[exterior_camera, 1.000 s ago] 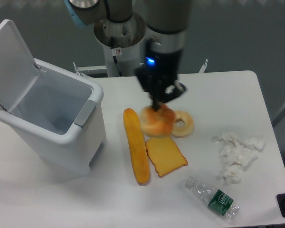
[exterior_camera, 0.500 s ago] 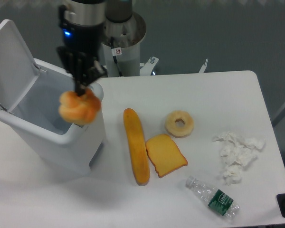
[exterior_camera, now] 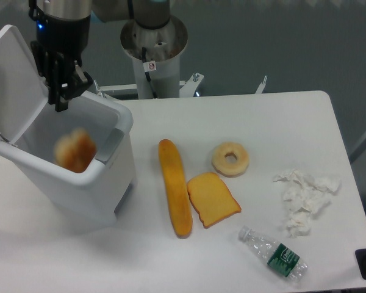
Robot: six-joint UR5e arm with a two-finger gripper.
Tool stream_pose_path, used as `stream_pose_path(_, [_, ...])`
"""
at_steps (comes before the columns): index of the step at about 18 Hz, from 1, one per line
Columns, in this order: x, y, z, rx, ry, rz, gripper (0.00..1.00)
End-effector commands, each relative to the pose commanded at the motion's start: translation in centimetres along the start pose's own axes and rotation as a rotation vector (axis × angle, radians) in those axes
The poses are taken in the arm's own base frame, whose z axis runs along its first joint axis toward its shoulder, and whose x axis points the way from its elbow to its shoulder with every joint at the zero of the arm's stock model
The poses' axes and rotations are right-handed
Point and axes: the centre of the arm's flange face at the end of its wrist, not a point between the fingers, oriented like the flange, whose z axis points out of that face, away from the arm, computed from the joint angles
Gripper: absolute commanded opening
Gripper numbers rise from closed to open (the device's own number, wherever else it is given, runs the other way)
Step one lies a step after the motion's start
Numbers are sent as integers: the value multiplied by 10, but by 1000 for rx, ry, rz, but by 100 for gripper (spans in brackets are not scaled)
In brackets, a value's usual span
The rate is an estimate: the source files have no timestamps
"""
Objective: Place the round bread in the trash can
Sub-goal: 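Open the gripper to drop the bun into the trash can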
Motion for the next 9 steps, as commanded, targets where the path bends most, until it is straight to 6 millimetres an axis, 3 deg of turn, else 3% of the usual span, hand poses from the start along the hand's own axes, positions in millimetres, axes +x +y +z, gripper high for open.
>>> stream_pose_path(3, [-34,15,-12,16,-62,-23,100])
stream_pose_path(5, [-78,45,-18,40,-144,-13,100])
stream_pose_path(9, [-145,107,-25,11,-219,-17,100])
